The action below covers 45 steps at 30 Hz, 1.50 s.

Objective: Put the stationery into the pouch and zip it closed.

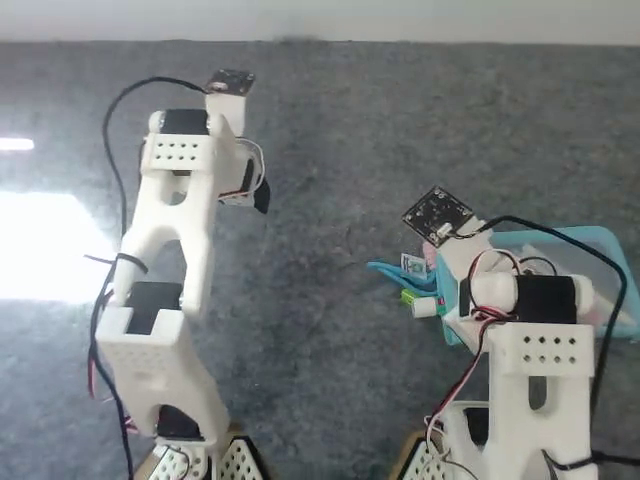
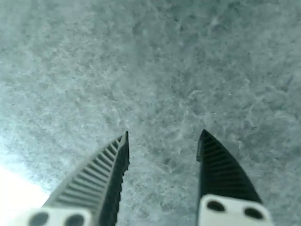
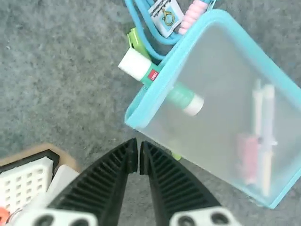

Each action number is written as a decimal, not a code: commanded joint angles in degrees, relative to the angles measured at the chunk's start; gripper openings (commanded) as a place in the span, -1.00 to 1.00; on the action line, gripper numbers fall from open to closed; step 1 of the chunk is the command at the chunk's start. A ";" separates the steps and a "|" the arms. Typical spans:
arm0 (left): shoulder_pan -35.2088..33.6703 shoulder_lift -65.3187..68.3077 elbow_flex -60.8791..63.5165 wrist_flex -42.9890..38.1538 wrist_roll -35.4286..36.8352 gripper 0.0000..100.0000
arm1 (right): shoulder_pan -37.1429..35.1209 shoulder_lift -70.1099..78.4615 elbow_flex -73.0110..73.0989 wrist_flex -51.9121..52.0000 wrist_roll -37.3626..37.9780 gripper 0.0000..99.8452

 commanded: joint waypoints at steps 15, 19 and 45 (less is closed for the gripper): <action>0.00 -0.70 -0.31 -0.97 -0.97 -0.55 | -11.47 34.77 -12.04 -18.59 -16.88 -0.41; 0.09 -0.70 -0.31 -1.76 -0.97 -0.55 | -11.30 41.63 -12.31 -23.60 -17.05 -0.41; -0.09 -0.70 -0.31 -1.58 -0.97 -0.55 | -3.47 46.02 -12.84 -25.98 -6.24 -0.41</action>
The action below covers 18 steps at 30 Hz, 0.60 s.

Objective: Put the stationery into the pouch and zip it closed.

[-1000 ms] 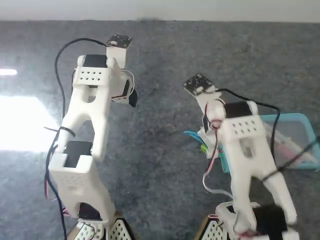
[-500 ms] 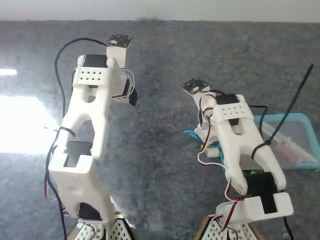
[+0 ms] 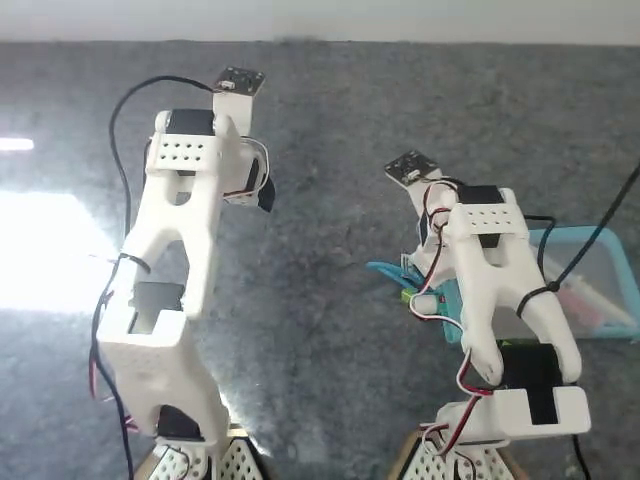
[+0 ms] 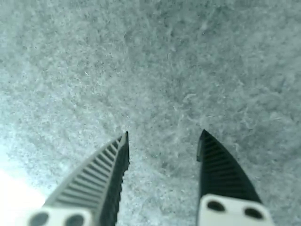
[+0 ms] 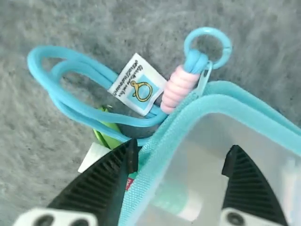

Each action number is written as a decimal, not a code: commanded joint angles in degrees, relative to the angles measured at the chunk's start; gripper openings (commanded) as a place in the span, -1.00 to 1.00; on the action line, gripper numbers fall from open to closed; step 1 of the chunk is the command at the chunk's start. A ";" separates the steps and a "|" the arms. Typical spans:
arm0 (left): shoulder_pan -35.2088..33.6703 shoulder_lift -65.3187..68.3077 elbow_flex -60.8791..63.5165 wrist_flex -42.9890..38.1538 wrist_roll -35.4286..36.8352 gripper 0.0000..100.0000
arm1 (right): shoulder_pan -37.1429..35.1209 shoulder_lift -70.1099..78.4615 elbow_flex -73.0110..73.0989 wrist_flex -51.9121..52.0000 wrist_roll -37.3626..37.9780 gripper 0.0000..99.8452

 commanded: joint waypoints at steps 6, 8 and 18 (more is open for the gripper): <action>-0.44 -0.70 -0.31 -0.70 -0.44 -0.55 | 0.66 -1.19 0.35 -3.38 0.53 -0.41; -0.44 -0.70 -0.31 -0.62 -0.44 -0.55 | 1.01 -1.19 0.62 -3.82 -1.49 -0.41; -0.70 -0.70 -0.31 -0.53 -0.44 -0.55 | 3.56 -1.19 1.85 -4.35 -1.93 -0.41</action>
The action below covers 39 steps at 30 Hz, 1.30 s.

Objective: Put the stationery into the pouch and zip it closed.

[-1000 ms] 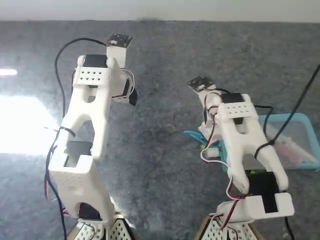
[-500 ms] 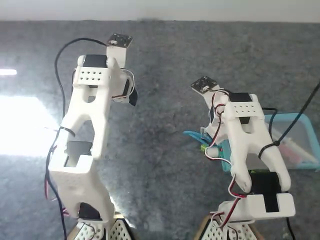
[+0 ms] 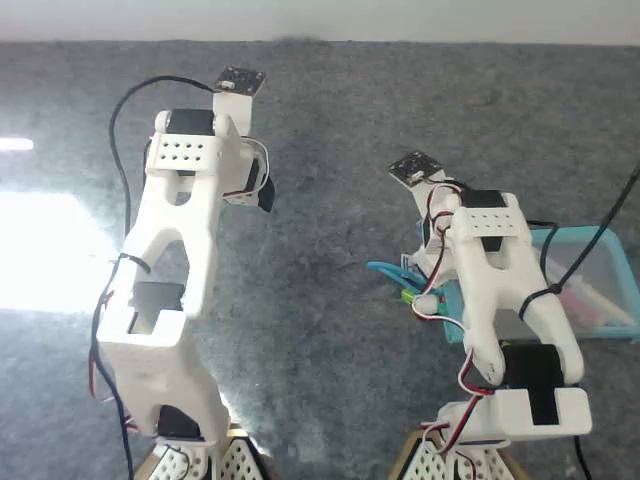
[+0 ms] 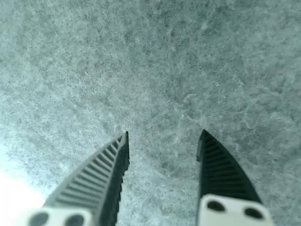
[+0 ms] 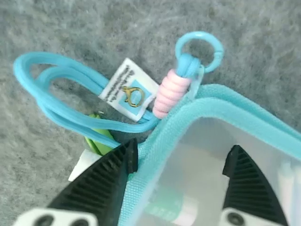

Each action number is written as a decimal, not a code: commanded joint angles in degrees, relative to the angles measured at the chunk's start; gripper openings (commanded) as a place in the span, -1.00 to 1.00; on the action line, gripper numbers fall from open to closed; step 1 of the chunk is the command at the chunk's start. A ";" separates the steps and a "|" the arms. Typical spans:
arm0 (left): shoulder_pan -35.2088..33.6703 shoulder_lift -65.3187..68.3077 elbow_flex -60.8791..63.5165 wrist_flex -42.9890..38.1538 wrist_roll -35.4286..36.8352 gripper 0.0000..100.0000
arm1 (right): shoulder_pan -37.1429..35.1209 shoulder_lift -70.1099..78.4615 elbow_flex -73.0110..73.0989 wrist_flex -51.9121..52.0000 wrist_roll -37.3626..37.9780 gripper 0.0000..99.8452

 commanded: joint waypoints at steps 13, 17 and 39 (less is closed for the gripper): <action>-0.53 -0.70 -0.31 -0.53 -0.44 -0.55 | 4.09 -1.63 0.00 -1.71 0.26 -0.88; -0.53 -0.70 -0.31 -0.62 -0.44 -0.55 | 4.79 -1.80 -1.05 -1.63 0.26 -0.99; -0.09 -0.70 -0.31 -0.88 -0.44 -0.55 | 3.21 -17.19 -32.70 27.38 -0.35 -0.99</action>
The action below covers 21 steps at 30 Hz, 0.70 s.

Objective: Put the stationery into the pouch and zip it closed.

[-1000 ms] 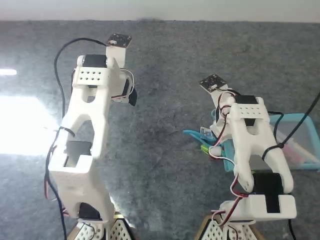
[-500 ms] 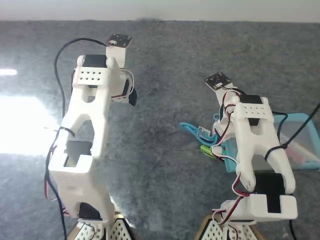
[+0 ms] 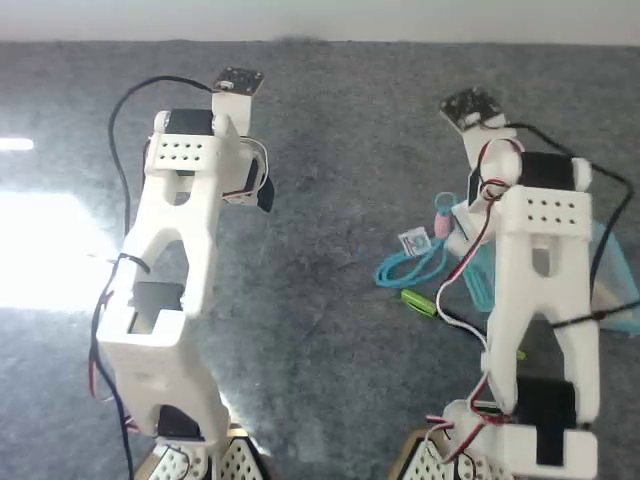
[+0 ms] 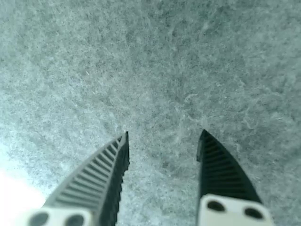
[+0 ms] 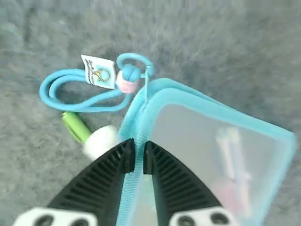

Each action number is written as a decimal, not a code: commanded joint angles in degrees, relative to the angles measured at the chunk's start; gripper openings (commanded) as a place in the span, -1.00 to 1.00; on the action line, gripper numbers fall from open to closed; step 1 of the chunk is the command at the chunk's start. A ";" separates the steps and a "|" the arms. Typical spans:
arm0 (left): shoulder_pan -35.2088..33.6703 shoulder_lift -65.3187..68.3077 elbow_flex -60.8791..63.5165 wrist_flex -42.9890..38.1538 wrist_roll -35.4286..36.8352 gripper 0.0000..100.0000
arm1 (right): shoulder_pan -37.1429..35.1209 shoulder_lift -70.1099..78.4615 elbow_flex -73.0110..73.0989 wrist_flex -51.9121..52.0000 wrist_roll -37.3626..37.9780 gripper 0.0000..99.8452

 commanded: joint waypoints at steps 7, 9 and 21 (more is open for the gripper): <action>0.44 -1.05 -0.31 -0.44 -1.32 -0.55 | 8.31 -6.37 -29.36 13.85 1.23 -0.99; 1.85 -1.23 -0.31 -0.35 -3.25 -0.55 | 10.07 -5.32 -29.36 14.02 2.46 -0.99; 0.97 -0.70 -0.31 0.18 -3.60 -0.55 | -9.10 10.59 2.29 -1.54 -3.78 -0.58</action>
